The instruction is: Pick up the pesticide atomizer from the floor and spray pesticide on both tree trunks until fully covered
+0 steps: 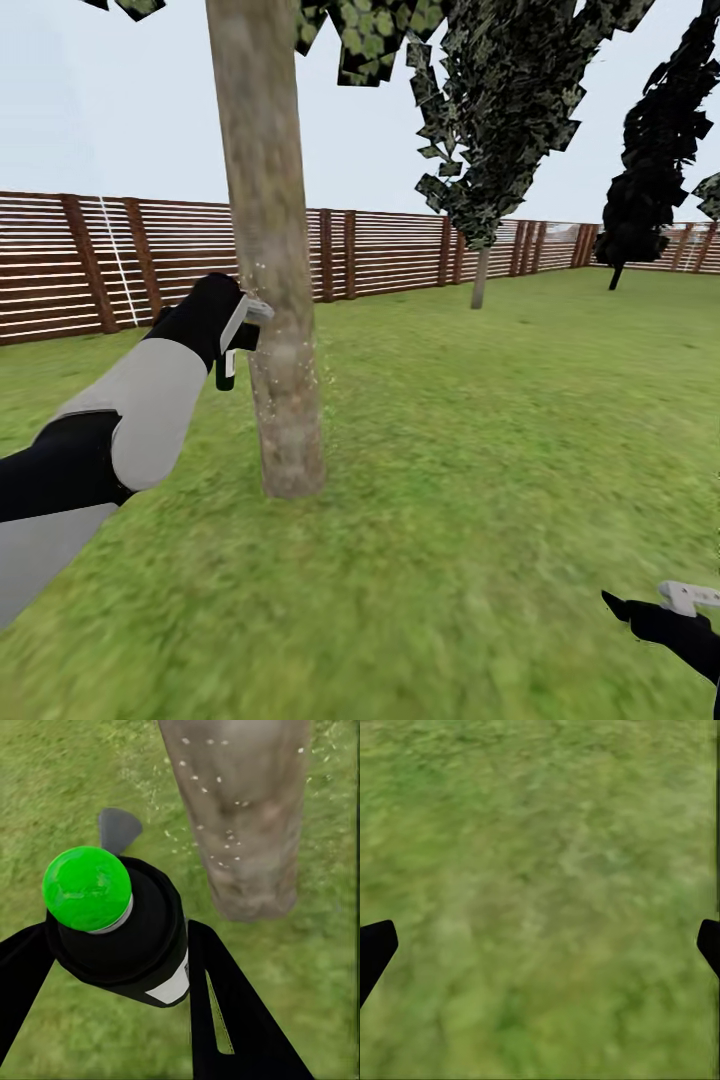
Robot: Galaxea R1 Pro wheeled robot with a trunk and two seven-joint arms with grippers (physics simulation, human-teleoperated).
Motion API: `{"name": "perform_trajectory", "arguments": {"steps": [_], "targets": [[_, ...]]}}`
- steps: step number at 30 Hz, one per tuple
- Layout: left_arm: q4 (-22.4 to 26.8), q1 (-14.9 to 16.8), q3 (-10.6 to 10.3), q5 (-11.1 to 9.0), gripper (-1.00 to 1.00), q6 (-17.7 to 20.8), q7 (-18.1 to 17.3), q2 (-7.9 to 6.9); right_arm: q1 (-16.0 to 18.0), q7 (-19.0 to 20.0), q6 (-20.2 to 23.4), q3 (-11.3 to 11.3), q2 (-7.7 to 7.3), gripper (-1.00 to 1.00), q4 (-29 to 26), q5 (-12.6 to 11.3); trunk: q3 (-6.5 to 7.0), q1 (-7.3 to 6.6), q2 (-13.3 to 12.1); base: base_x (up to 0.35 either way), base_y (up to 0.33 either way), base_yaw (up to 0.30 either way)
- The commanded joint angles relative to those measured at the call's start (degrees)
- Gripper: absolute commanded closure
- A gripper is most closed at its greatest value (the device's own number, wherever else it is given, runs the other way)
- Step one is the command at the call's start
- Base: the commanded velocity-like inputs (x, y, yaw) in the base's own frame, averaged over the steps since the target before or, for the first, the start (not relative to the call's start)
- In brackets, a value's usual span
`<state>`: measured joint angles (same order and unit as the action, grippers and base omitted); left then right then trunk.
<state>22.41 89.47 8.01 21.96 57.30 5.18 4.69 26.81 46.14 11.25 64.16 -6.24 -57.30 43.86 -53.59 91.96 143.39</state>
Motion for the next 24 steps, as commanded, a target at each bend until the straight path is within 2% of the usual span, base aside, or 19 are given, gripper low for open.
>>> {"name": "perform_trajectory", "arguments": {"steps": [1, 7, 18, 24], "targets": [[0.00, 0.00, -0.02, 0.03, 1.00, 0.00, 0.01, 0.00, 0.00, 0.00, -0.02, 0.00, 0.00, -1.00, 0.00, 0.00, 0.00, 0.00, 0.00, 0.099, -0.323, 0.012], [0.00, 0.00, -0.02, 0.01, 1.00, 0.00, 0.01, 0.05, 0.00, 0.00, -0.02, 0.00, 0.00, -1.00, 0.00, 0.00, 0.00, 0.00, 0.00, 0.066, -0.323, 0.013], [0.00, 0.00, -0.02, 0.03, 1.00, 0.00, 0.01, 0.05, 0.00, 0.00, -0.02, 0.00, 0.00, -1.00, 0.00, 0.00, 0.00, 0.00, 0.00, 0.002, -0.323, 0.224], [0.00, 0.00, -0.02, 0.02, 1.00, 0.00, 0.01, 0.05, 0.00, 0.00, -0.02, 0.00, 0.00, -1.00, 0.00, 0.00, 0.00, 0.00, 0.00, 0.000, -0.323, 0.026]]}}
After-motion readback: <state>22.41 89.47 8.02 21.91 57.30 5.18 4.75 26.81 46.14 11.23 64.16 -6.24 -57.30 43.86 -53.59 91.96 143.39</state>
